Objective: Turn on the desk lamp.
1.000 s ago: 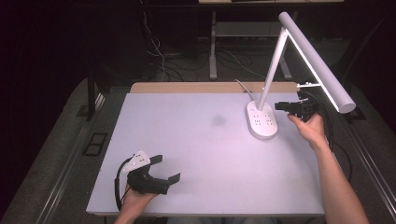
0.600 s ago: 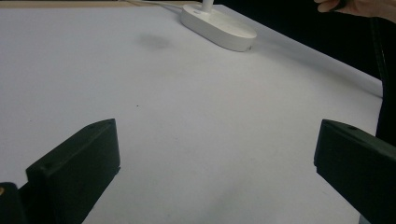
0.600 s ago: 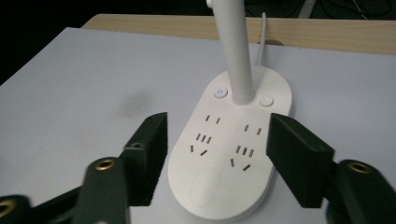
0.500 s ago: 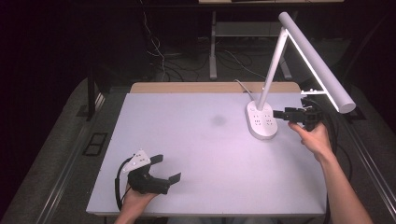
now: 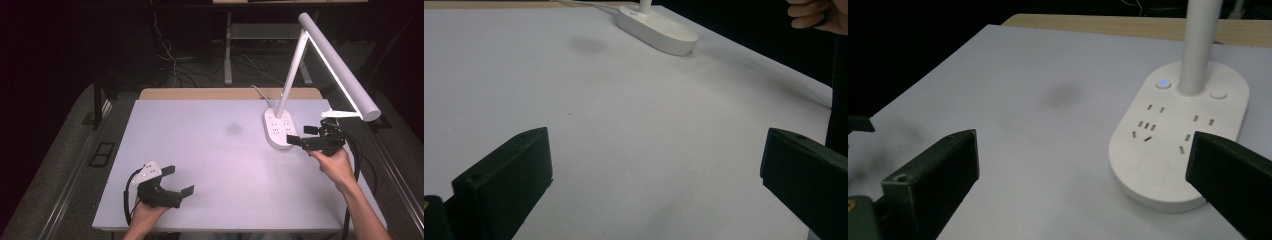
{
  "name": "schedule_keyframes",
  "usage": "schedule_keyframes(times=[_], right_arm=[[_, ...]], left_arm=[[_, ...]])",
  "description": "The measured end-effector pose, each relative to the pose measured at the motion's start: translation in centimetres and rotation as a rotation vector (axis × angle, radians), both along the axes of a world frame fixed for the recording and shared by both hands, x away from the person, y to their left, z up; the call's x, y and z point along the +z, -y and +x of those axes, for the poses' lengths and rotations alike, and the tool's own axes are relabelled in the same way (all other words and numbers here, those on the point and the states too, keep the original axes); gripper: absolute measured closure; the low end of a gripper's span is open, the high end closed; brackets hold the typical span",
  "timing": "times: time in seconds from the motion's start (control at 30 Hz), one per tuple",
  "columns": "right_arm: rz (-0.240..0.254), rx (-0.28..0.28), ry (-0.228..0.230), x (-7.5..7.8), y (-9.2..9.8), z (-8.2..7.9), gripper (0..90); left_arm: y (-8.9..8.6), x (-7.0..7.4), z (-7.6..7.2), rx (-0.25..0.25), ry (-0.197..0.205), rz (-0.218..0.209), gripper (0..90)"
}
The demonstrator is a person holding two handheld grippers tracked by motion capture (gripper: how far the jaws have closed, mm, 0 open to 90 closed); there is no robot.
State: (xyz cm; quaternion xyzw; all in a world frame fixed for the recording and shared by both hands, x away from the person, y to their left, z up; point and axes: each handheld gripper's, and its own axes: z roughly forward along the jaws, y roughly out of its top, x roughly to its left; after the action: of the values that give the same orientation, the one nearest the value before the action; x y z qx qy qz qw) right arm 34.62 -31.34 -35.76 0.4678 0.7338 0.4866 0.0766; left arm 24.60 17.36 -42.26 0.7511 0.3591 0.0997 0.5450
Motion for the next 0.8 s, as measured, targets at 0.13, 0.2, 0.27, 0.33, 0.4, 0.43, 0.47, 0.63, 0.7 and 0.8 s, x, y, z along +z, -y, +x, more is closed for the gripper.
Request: schedule_keyframes(times=[0.13,0.2,0.27,0.33,0.4,0.43,0.47,0.63,0.7,0.8], right_arm=[[0.01,0.024,0.009,-0.1,-0.4,-1.1,0.5],[0.013,0.034,0.018,-0.2,-0.7,-1.8,0.6],[0.013,0.048,0.021,-0.3,-0.9,-2.4,0.6],[0.014,0.056,0.029,-0.4,-1.1,-3.0,0.5],[0.016,0.074,0.033,-0.7,-1.4,-3.9,0.6],[0.016,0.074,0.033,-0.7,-1.4,-3.9,0.6],[0.016,0.076,0.038,-0.8,-1.4,-4.2,0.6],[0.04,0.087,0.05,-1.9,-1.8,-6.1,0.6],[0.041,0.092,0.055,-2.6,-1.9,-6.8,0.6],[0.032,0.092,0.056,-3.5,-2.1,-7.7,0.6]], left_arm=[[-0.1,0.0,0.0,0.002,0.001,-0.002,0.0],[-0.1,0.0,0.0,0.003,0.001,-0.002,0.0],[-0.2,0.0,0.0,0.004,0.002,-0.003,0.0],[-0.2,0.0,0.0,0.004,0.002,-0.002,0.0],[-0.2,0.0,0.0,0.006,0.0,-0.003,0.0],[-0.2,0.0,0.0,0.006,0.0,-0.003,0.0],[-0.2,0.0,0.0,0.006,0.0,-0.003,0.0],[-0.2,0.0,0.0,0.005,-0.004,-0.001,0.0],[-0.2,0.0,0.1,0.003,-0.002,0.001,0.0],[-0.2,0.0,0.0,0.0,-0.002,0.002,0.0]])
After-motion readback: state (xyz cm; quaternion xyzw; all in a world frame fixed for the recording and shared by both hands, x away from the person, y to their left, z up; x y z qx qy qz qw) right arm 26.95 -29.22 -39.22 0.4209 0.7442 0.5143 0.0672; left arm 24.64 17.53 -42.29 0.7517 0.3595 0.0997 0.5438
